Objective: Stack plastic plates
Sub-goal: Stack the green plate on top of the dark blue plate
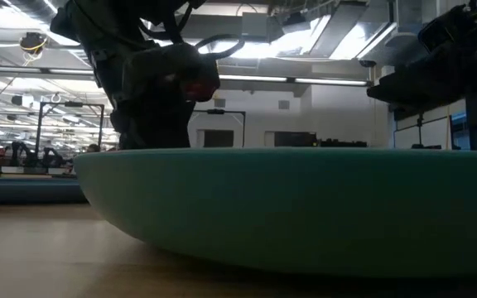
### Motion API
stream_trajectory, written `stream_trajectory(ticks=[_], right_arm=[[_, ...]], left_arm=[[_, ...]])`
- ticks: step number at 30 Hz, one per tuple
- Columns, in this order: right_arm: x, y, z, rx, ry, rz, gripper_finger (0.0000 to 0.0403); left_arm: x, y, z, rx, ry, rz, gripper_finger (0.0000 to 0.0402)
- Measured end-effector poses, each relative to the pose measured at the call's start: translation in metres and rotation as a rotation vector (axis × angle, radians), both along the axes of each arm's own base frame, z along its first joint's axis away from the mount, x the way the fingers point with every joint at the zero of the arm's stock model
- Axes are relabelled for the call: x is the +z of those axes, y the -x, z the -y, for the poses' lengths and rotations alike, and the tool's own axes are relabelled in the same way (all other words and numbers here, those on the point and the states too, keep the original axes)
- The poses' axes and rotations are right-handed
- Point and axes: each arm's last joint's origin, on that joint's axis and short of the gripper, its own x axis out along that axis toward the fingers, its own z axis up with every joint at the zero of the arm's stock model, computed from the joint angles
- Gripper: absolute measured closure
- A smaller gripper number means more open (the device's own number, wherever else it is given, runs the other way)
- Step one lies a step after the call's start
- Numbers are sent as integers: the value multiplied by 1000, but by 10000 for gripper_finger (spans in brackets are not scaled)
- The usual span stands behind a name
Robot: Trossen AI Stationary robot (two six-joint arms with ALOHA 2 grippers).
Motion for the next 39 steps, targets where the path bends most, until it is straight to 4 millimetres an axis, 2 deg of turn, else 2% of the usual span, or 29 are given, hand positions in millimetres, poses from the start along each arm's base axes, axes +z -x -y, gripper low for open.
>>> stream_trajectory(ticks=[7, 15, 22, 32, 39], right_arm=[[-3, 0, 1, -27, 12, -34, 221], [-3, 0, 1, -35, 14, -33, 221], [-3, 0, 1, -36, 14, -33, 221], [-3, 0, 1, -44, 17, -33, 221], [-3, 0, 1, -44, 17, -32, 221]], left_arm=[[1, -1, -1, 31, -18, 23, 392], [5, -2, -1, 14, -30, 48, 393], [28, 4, -3, 5, -44, 98, 393], [72, 35, -15, 68, -131, 92, 392], [106, 72, -31, 152, -183, 57, 392]])
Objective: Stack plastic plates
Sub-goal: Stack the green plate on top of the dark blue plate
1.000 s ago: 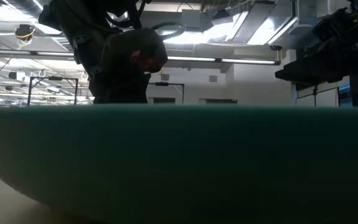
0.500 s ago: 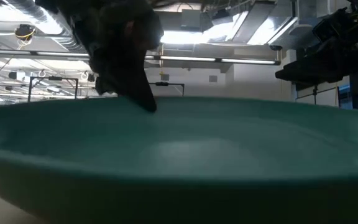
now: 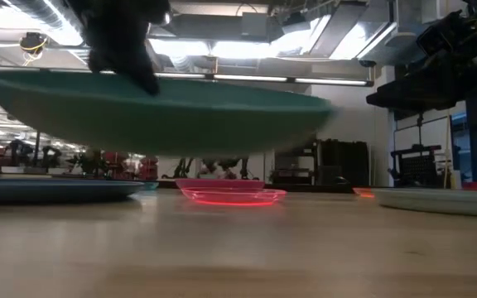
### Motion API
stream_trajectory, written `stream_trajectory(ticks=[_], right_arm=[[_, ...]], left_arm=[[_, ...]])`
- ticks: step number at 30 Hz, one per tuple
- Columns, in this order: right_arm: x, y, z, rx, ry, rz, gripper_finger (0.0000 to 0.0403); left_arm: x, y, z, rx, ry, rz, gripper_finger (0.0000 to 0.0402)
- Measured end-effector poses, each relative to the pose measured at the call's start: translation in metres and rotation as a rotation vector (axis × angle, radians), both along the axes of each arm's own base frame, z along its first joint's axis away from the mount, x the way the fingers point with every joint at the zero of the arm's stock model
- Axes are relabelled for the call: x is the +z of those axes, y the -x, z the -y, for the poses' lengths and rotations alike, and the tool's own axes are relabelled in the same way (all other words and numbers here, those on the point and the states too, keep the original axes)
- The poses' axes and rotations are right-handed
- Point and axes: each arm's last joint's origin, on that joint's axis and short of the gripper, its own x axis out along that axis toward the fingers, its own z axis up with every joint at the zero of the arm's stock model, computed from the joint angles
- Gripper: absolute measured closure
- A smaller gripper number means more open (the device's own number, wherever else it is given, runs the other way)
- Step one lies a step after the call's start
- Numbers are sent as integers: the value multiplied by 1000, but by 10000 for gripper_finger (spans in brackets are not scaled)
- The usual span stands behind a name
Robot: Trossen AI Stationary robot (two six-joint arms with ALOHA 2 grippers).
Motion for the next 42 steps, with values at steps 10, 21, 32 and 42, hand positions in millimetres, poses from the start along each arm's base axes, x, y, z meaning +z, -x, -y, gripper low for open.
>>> stream_trajectory(ticks=[10, 21, 32, 42], right_arm=[[1, 0, 0, -8, 0, 7, 221], [4, 0, 0, 2, 65, 34, 221], [3, 0, 0, 2, 67, 27, 221], [3, 0, 0, 3, 67, 27, 221]], left_arm=[[29, 63, -45, 219, -33, -164, 392], [32, 95, -84, 431, -108, -394, 392], [39, 113, -91, 429, -87, -426, 392], [31, 122, -95, 441, -90, -492, 392]])
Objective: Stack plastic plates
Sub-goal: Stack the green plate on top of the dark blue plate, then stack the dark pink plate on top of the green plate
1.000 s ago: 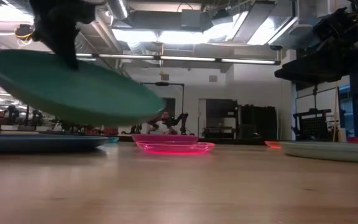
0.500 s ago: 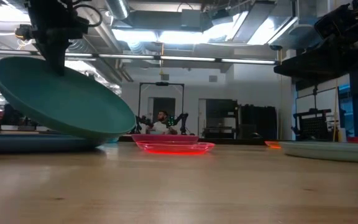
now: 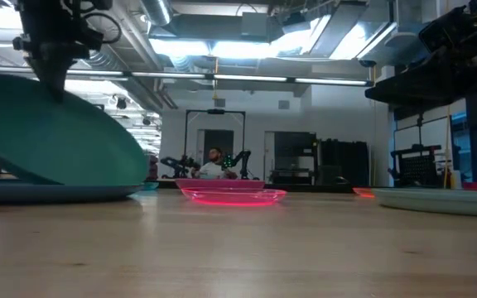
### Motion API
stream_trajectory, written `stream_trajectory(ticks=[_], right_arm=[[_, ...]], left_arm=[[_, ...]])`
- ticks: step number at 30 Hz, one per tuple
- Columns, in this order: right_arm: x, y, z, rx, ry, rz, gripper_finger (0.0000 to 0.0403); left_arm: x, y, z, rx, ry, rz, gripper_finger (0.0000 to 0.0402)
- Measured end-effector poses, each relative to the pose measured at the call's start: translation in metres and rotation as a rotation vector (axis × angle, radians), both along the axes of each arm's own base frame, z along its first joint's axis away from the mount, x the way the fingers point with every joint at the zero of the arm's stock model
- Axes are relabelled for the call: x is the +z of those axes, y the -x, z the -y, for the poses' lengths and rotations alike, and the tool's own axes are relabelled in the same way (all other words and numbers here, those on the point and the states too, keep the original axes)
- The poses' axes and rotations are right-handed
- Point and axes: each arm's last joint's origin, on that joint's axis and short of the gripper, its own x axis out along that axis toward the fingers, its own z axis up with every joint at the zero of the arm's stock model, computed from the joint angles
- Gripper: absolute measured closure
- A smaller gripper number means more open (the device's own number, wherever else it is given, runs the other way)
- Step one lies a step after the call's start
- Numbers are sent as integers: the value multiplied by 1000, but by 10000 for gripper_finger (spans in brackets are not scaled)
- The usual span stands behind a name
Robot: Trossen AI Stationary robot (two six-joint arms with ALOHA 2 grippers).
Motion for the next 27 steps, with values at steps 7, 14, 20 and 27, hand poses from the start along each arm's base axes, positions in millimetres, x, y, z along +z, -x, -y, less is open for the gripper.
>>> stream_trajectory(ticks=[7, 14, 20, 27], right_arm=[[0, 0, 0, 0, 0, -1, 221], [0, 0, 0, -16, 2, 0, 221], [0, 0, 1, -44, 6, 1, 221], [4, 0, 2, -73, 61, 34, 221]], left_arm=[[-21, 3, 1, -15, 41, -61, 383], [-31, 7, 2, -4, 52, -103, 326], [-32, 7, 2, -6, 57, -114, 282], [-31, -17, 0, -149, 29, 78, 270]])
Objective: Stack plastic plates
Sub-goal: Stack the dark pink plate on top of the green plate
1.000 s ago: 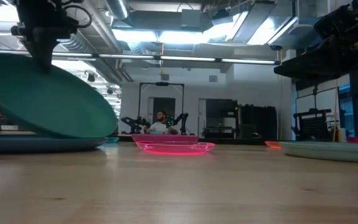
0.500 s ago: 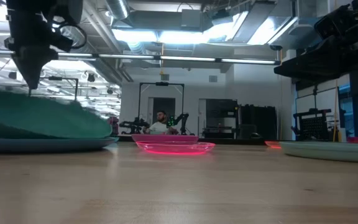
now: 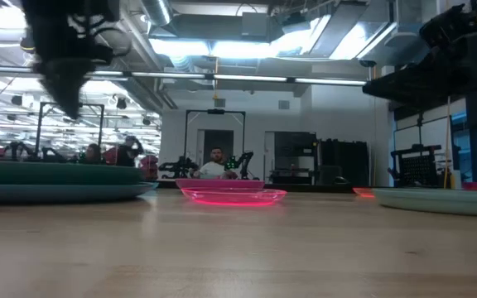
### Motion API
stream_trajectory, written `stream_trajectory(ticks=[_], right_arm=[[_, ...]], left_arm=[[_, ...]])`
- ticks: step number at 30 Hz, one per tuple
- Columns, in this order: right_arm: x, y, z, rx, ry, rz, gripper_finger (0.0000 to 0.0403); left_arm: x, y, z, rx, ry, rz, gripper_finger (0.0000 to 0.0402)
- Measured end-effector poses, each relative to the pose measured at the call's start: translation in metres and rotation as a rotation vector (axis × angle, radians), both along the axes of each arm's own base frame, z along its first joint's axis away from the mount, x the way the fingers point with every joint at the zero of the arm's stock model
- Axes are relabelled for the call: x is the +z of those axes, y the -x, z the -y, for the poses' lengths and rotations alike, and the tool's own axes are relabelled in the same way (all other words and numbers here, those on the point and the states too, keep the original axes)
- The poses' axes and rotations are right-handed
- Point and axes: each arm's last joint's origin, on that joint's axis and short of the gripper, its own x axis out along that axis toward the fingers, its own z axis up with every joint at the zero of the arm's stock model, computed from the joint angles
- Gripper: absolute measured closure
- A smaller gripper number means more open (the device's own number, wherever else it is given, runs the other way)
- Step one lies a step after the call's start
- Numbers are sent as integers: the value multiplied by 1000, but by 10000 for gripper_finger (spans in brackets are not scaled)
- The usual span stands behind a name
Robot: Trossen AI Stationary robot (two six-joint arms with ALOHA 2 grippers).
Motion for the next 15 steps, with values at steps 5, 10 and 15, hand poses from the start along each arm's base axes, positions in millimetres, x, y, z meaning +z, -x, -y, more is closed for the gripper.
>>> stream_trajectory(ticks=[5, 10, 15], right_arm=[[2, 0, 1, -49, 33, 11, 221], [-2, 0, 1, -46, 44, -28, 221], [-9, 1, 2, -46, 39, -98, 221]], left_arm=[[7, -30, -2, -167, -66, 215, 270], [6, -57, -3, -299, -99, 301, 270], [-6, -84, -3, -358, -83, 356, 270]])
